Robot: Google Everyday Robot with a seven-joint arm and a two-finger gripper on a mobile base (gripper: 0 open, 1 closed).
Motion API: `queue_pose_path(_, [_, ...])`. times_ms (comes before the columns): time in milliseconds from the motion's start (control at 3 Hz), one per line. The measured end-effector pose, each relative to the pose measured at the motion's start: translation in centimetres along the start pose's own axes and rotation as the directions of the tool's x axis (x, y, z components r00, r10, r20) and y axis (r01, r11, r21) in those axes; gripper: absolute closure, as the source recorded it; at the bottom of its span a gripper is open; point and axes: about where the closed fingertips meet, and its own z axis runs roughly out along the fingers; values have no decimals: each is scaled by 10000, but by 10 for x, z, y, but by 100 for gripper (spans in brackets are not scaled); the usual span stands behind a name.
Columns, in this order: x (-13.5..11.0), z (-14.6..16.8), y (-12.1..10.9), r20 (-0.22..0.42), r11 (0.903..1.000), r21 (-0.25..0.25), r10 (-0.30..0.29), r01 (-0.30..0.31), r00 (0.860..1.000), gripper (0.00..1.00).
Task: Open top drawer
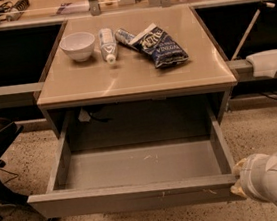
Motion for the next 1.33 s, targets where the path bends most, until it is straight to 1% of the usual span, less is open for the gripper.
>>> queue_pose_path(1000, [0,0,0,0,10000,-2,-1,1,10000,12])
queue_pose_path(1333, [0,0,0,0,10000,-2,-1,1,10000,0])
